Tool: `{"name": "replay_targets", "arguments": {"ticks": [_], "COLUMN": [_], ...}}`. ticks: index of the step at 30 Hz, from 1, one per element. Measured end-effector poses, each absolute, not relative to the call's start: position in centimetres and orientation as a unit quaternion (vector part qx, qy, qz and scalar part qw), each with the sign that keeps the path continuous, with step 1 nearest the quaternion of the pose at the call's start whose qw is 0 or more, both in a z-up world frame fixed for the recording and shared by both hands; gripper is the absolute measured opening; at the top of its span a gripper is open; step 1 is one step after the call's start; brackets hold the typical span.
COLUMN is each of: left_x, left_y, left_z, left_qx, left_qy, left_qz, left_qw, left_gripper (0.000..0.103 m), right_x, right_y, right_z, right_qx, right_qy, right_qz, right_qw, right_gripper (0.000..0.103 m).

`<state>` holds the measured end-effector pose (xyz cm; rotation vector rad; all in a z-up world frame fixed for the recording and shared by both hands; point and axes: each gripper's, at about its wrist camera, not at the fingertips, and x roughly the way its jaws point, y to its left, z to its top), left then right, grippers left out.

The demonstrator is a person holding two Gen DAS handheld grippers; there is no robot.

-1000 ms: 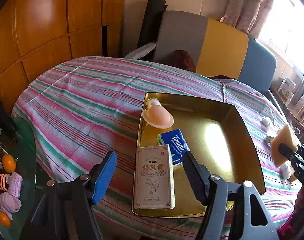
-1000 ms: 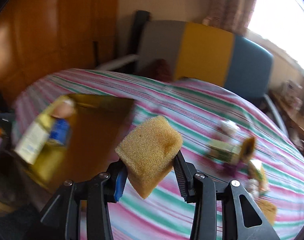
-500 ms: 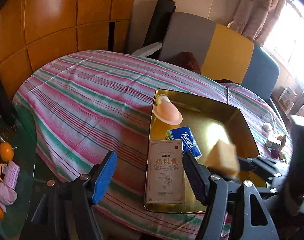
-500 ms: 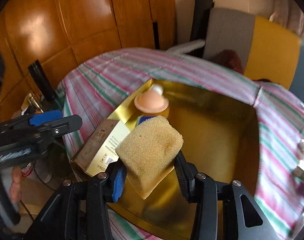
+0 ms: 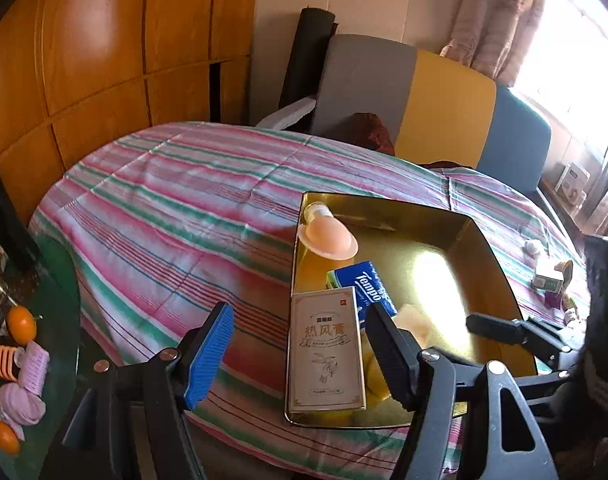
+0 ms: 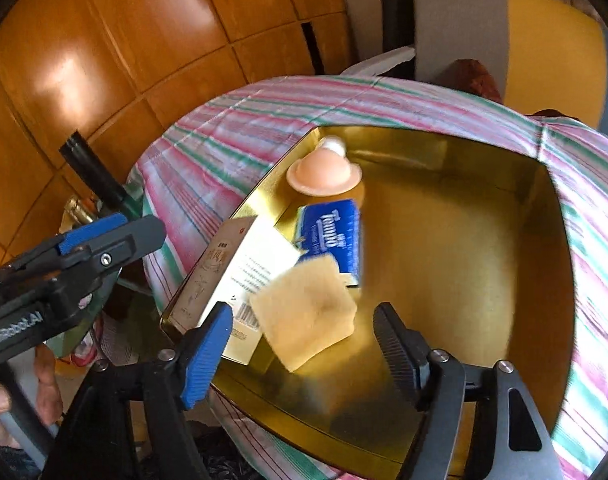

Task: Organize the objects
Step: 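Place the yellow sponge into the gold tray and open the right gripper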

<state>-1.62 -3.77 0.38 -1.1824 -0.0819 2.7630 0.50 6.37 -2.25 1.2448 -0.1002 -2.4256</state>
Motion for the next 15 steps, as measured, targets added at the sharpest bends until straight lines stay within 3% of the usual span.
{"name": "replay_targets", "arguments": {"ticks": [15], "left_x": [-0.6], "left_y": [0.7], "left_z": [1.7], "left_qx": [-0.380], "left_qy": [0.030], "left_qz": [0.918], "left_qw": [0.106], "left_gripper": [0.069], "right_x": [2.9], "right_y": [12.7], "right_z": [0.5], "right_qx": [0.403], "right_qy": [-0.036], "right_qz": [-0.904], "right_qw": [0.139], "right_gripper": [0.079]}}
